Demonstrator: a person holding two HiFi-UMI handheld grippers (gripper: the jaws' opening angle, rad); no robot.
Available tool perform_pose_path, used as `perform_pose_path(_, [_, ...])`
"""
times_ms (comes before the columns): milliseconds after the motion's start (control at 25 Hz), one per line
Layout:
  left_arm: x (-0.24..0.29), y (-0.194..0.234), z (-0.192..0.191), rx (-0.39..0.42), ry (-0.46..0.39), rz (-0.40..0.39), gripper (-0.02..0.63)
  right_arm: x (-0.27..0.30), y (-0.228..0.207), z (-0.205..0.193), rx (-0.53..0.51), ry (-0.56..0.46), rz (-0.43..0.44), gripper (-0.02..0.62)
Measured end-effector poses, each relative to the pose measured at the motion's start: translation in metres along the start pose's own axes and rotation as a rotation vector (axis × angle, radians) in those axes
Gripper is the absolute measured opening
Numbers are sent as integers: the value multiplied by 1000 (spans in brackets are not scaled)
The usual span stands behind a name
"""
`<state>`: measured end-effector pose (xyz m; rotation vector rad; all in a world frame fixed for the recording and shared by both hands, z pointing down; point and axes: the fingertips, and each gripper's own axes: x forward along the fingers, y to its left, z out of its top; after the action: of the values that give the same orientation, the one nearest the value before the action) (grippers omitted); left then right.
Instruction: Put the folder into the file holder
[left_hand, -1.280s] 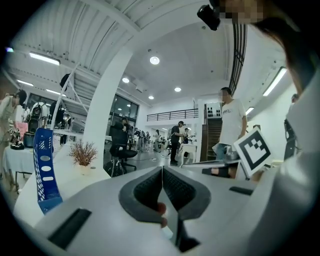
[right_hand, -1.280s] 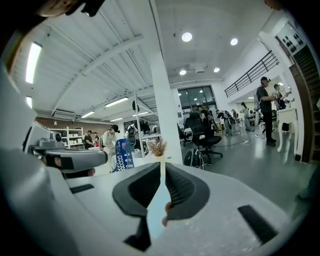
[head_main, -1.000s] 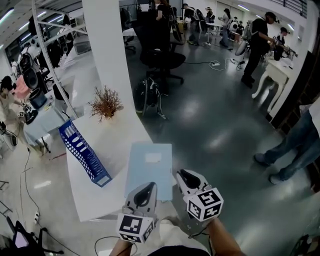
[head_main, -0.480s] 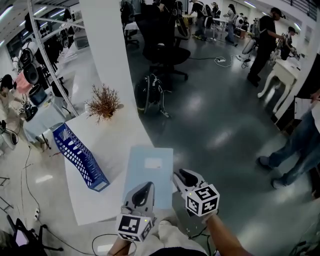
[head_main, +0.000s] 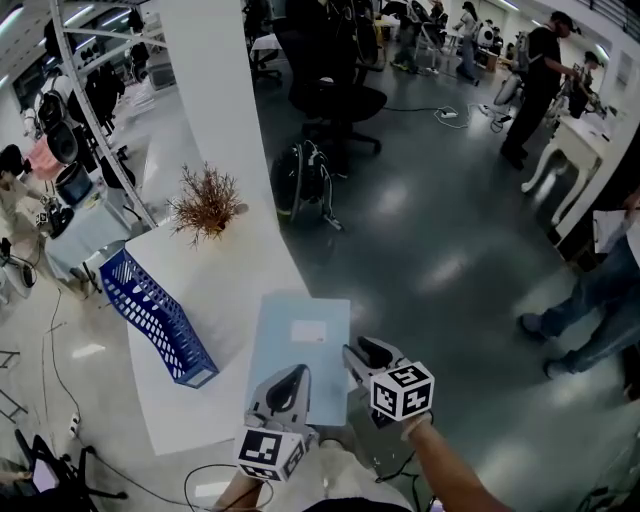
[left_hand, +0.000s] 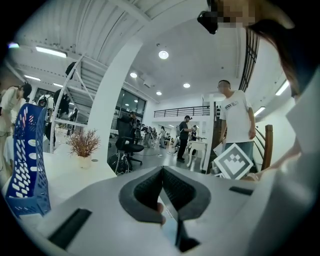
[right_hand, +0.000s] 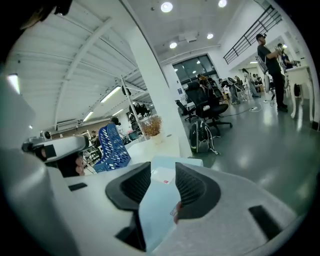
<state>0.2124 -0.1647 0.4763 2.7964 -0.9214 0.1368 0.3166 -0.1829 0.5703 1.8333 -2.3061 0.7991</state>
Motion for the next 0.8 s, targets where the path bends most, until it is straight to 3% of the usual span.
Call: perform_pose_path(800, [50, 36, -39, -22, 53, -75, 6, 63, -44, -39, 186, 61, 22, 206])
